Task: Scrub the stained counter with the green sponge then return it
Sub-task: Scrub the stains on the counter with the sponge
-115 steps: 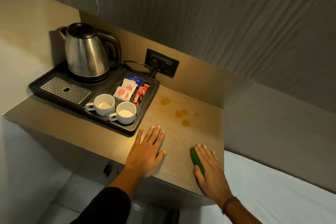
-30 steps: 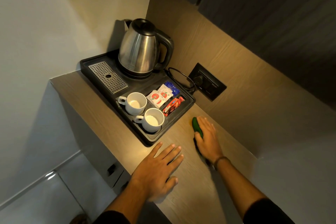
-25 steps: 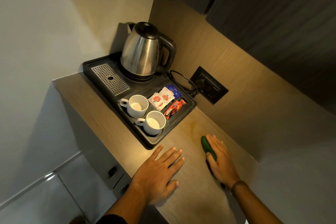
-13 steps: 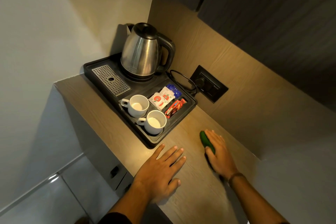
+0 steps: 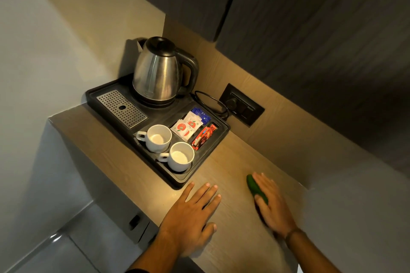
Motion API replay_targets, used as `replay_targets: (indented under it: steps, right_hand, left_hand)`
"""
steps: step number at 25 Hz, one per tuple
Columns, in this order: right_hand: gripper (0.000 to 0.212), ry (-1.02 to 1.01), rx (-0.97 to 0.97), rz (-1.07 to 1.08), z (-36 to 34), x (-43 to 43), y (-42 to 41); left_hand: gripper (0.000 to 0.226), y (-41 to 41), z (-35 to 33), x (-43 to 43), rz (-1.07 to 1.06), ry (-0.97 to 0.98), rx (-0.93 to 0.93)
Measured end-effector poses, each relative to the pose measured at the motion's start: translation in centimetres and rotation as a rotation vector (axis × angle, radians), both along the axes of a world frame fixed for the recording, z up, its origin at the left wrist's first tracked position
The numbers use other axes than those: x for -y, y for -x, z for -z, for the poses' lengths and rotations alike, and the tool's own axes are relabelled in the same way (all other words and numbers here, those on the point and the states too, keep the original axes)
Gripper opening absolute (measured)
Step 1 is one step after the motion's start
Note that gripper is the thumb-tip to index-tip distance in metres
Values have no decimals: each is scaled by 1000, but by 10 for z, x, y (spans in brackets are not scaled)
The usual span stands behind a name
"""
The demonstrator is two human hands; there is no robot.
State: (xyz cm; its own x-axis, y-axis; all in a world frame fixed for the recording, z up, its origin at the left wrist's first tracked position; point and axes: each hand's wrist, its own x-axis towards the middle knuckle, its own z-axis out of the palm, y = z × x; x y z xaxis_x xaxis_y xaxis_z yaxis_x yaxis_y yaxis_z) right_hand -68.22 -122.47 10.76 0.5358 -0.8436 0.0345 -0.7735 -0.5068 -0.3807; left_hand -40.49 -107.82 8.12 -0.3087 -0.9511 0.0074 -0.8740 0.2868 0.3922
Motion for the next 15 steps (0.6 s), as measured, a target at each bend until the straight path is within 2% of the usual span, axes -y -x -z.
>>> replay_targets:
  steps: [2,4,7,9,11,12,15]
  right_hand:
    - [63,14,11,198,-7,12,-26]
    - [64,-9,17,214,-11,-3,-51]
    - [66,-26,-12,73,7,-90,-49]
    - [68,-4,1,233,16,-176,-19]
    - [66,-19,25,320,17,-203,7]
    - [64,2,-1,404,18,-200,19]
    - [58,52,-1,548,-8,-120,-15]
  left_hand:
    - [72,-2,0,-1,12,-9,24]
    - [72,0,-2,-1,29,-11,46]
    - [73,1,-3,1,30,-13,40]
    - [73,7,-1,-5,135,8,64]
    - [74,9,10,-18,114,-1,66]
    - [74,16,15,-23,138,-29,66]
    - [74,4,12,-5,24,60,82]
